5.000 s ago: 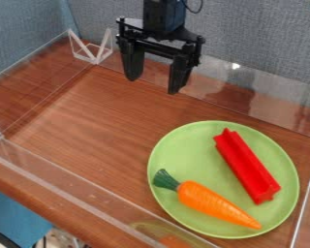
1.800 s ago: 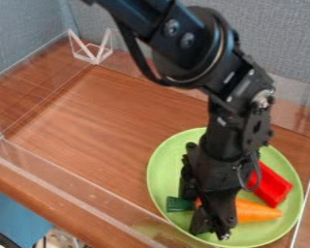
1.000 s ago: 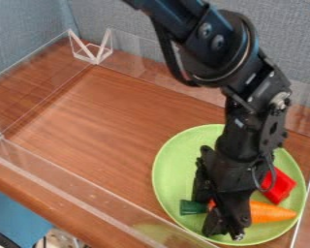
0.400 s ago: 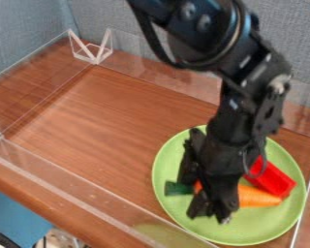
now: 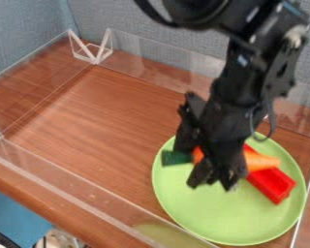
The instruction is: Move the carrot from the green plate to the table
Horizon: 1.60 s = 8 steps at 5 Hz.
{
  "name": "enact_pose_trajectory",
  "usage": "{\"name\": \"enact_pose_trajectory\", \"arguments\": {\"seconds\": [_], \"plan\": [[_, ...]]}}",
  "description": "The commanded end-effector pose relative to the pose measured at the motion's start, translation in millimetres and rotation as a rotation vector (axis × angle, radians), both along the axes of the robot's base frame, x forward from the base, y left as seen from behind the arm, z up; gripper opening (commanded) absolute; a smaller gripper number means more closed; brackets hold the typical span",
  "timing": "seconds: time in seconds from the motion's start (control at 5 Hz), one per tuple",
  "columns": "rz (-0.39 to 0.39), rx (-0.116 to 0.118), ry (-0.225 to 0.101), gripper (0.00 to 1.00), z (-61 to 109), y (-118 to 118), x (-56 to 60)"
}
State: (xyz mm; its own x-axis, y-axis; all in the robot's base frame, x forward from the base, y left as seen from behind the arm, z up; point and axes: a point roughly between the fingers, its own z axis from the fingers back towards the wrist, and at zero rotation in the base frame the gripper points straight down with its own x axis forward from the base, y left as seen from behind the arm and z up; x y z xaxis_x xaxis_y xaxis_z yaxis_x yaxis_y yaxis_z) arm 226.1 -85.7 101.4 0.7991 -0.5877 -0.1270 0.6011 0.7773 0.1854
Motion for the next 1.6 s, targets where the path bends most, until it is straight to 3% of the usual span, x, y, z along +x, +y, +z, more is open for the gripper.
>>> {"name": "enact_pose_trajectory", "arguments": {"seconds": [0.0, 0.2, 0.6, 1.2, 1.4], "plan": [[0.031, -0.015, -0.099, 0.00, 32.7, 13.5, 19.3], [0.095, -0.002, -0.140, 0.00, 47.2, 48.2, 38.5], [0.126, -0.060, -0.156, 0.00, 8.6, 79.4, 58.3], [-0.005, -0.107, -0.138, 0.00, 13.6, 42.5, 59.8], [-0.003, -0.115, -0.127, 0.00, -2.9, 34.6, 66.8]]}}
